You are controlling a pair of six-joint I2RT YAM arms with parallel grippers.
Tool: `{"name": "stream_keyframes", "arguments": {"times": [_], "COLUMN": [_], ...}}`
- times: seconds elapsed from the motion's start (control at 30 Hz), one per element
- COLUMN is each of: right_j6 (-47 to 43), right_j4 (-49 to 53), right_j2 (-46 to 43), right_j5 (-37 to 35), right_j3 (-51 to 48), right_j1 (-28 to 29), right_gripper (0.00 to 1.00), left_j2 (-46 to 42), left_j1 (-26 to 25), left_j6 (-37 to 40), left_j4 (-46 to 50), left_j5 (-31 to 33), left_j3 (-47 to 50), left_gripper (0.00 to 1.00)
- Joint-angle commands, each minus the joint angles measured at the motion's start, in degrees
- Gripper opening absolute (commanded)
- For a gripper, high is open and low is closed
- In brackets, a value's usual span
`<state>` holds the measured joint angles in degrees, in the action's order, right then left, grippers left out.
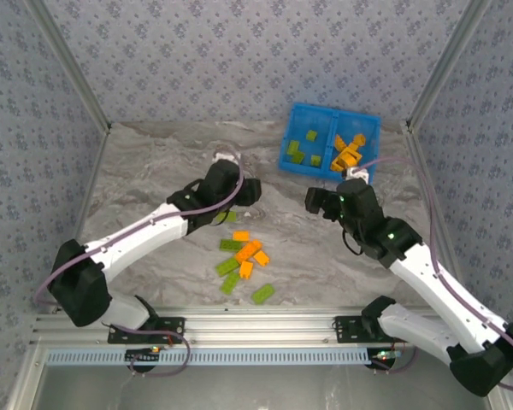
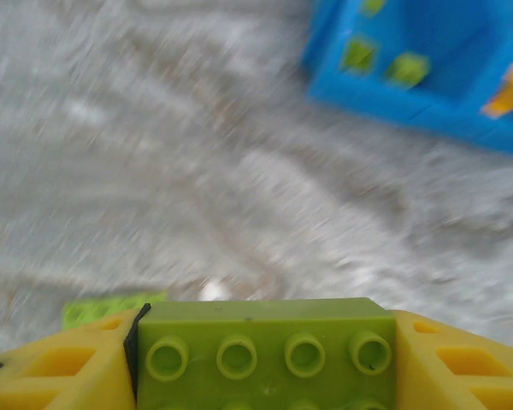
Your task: Sort the legos into containers by color
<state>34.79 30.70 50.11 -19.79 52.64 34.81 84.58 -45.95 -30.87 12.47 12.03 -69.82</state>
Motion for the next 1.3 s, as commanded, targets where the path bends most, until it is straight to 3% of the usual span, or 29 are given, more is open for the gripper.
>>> {"name": "stream_keyframes", "arguments": {"times": [0.0,0.23,0.43,0.53,0.67,0.97,1.27], "right_j6": [4.0,5.5,6.0,6.1,6.2,6.7,5.5], "right_j4": [1.4,8.5,12.4,13.3,14.0,13.0,11.6], "right_j2": [-3.6,-8.6,-11.6,-13.1,-14.0,-14.1,-12.8], "right_j5": [-4.5,-5.6,-5.8,-6.2,-6.2,-4.4,-4.7], "right_j3": [-1.8,-2.5,-2.5,-2.7,-3.1,-4.2,-3.7], "right_j1": [0.4,0.6,0.8,0.8,0.9,0.9,0.9], "right_gripper": [1.00,1.00,1.00,1.00,1.00,1.00,1.00], "left_j2": [8.4,29.4,48.2,58.4,69.0,73.0,66.4], "left_j1": [-0.7,-0.8,-0.7,0.0,2.2,3.2,2.3], "left_j6": [7.7,17.4,24.3,25.3,22.9,23.3,21.4], "left_j4": [-3.9,-7.0,-0.1,5.5,9.8,3.1,5.3], "left_j5": [-2.7,-6.7,-5.8,-5.6,-10.5,-10.9,-13.6], "left_j3": [-8.5,-30.8,-56.3,-71.1,-86.5,-87.1,-88.0], "left_gripper": [0.47,0.47,0.47,0.47,0.49,0.53,0.87]}}
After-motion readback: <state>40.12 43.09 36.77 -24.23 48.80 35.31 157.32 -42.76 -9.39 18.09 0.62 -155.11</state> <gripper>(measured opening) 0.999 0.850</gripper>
